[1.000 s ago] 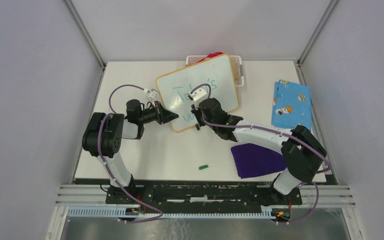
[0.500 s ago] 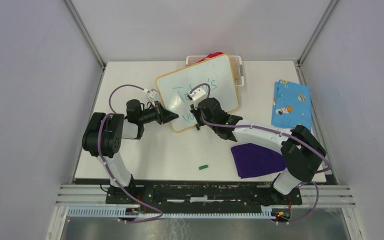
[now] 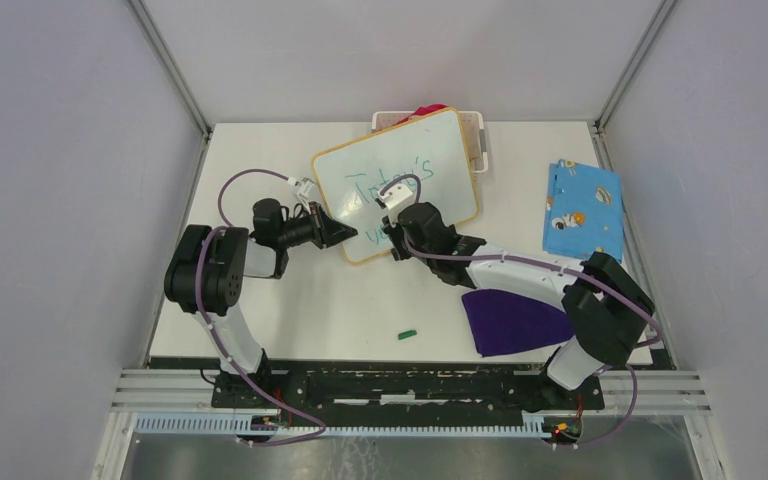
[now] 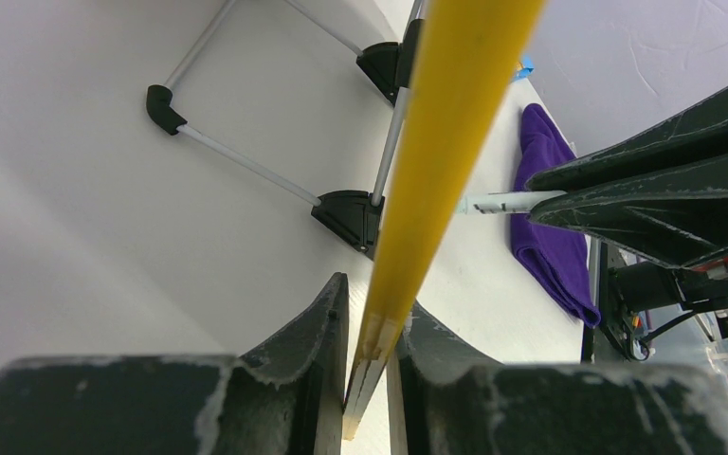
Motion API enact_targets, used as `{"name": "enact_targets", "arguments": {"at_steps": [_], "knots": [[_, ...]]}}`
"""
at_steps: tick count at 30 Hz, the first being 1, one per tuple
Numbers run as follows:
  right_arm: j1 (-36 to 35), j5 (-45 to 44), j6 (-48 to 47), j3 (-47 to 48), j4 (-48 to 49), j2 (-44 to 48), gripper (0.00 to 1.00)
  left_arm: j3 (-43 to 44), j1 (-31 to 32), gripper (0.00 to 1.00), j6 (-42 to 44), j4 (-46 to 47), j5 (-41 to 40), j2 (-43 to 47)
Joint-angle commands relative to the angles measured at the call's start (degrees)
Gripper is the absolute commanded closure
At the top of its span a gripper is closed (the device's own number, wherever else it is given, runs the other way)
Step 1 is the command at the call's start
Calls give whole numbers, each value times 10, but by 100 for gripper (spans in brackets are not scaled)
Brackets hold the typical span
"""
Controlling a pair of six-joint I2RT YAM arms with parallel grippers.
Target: Write a sentence on the whiteboard
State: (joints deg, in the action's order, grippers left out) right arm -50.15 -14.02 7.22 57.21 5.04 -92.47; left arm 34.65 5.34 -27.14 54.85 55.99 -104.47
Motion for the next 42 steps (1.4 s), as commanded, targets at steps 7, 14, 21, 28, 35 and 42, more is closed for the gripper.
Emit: {"name": "enact_targets", "arguments": {"at_steps": [7,14,21,28,35,42], "knots": [[21,-12,0,15,18,52,100,9,6,75,30,-33,-44,-11],[28,-2,2,26,17,35,100,9,6,75,30,-33,-44,-11],[28,2,2,30,20,28,100,9,7,75,30,-34,-43,-11],[28,3,3,35,19,19,100,9,7,75,29,-34,-43,-12],[28,2,6,23,21,11,100,10,6,75,29,-35,-43,-11],[28,-1,9,1,26,14,100,10,7,75,30,-36,-43,-12]]}}
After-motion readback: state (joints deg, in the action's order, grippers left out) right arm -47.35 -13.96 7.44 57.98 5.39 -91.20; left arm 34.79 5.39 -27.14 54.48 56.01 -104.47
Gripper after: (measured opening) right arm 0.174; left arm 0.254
